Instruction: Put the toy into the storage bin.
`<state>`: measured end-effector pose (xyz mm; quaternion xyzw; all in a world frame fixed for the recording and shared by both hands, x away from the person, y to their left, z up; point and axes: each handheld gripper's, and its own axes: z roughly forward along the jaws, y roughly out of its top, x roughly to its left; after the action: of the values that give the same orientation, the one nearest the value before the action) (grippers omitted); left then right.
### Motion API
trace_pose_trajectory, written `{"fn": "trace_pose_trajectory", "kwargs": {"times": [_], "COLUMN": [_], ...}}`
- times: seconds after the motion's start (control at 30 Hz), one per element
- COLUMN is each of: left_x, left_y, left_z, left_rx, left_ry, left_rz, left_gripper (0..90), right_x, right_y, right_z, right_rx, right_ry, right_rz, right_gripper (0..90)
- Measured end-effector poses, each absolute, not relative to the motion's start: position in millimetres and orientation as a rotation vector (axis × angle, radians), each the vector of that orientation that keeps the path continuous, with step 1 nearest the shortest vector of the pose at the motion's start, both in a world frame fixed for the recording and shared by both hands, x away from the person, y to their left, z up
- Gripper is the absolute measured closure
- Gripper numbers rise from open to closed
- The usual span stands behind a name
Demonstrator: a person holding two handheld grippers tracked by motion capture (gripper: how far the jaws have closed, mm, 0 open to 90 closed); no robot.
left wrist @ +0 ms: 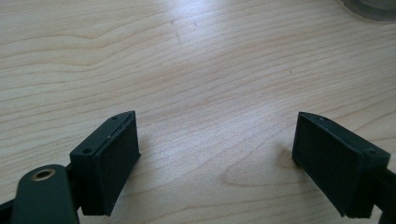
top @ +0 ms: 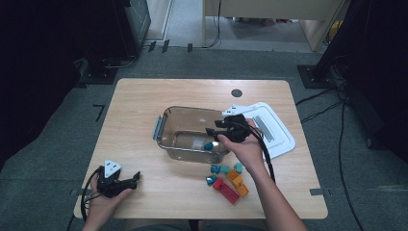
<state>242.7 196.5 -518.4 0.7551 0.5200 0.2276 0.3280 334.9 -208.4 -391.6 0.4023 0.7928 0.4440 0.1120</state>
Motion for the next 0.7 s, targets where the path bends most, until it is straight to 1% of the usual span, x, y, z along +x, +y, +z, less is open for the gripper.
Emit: {"fn": "trace_pose_trajectory", "kwargs": {"times": [0.37, 0.7], "left_x": [243, 243], "left_y": [196, 196], "left_z": [-518, -518], "left_rx": [1.976, 1.975], "left_ry": [1.361, 1.363], "left_rz": [0.596, 0.595], "left_gripper": [14.6, 14.6], "right_x": [312, 280], "right_y": [-243, -283], "right_z": [-382, -394], "right_rx": [1.193, 1.243], "right_ry": [2.265, 2.201], "right_rz": [1.341, 1.326], "right_gripper": [51.2, 51.2]}}
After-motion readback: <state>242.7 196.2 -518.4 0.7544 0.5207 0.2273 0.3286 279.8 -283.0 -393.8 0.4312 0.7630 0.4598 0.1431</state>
